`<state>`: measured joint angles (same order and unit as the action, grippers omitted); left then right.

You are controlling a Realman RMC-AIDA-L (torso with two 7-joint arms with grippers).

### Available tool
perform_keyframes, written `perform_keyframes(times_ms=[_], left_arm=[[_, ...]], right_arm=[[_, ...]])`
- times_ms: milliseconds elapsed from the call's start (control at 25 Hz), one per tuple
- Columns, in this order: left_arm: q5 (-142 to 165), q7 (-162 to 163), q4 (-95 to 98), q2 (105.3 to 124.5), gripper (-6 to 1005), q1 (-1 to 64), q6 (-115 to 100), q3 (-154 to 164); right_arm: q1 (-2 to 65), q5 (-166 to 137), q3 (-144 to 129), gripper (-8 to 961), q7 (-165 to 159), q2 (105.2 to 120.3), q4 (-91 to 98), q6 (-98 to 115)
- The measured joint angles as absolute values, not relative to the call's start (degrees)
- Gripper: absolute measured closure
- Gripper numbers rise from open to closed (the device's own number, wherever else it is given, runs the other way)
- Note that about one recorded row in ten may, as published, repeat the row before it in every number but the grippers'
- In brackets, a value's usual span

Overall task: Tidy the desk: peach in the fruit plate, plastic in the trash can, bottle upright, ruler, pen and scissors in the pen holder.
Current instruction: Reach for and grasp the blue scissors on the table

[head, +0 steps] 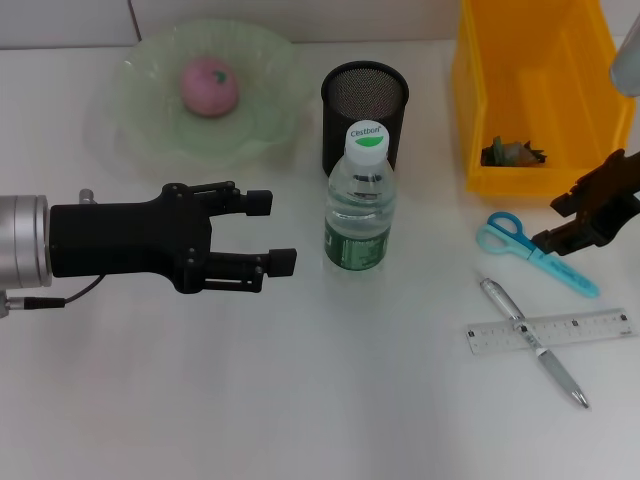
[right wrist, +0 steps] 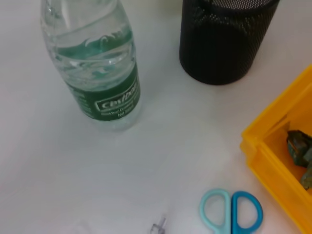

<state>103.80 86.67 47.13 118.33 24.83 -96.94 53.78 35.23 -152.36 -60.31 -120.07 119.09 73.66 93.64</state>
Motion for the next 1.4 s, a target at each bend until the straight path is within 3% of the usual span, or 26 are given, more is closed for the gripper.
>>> perform_keyframes(times_ms=[160,400,1040,1400], left_arm=[[103.72,86.31,47.10,118.37,140,24.95,-97.07,53.79],[103.68,86.25,47.09,118.39,139,24.96,-97.11,53.80],[103.69,86.22,46.93,118.38,139,24.55,-97.09,53.89],[103.74,86.22,46.93,118.31,140,24.32,-97.20,53.78]], right_arm=[[35.62,-154.44,-60.73,379,-121.19,119.09,73.02,93.85],[35.86,-155.64,-63.43,321,-122.48,119.14,70.18,92.51],[37.71,-156.83,-64.86,327,-123.72,119.27,62.46,86.46],[37.58,-156.92,-64.82,555,-124.42,119.27,61.49,85.64]])
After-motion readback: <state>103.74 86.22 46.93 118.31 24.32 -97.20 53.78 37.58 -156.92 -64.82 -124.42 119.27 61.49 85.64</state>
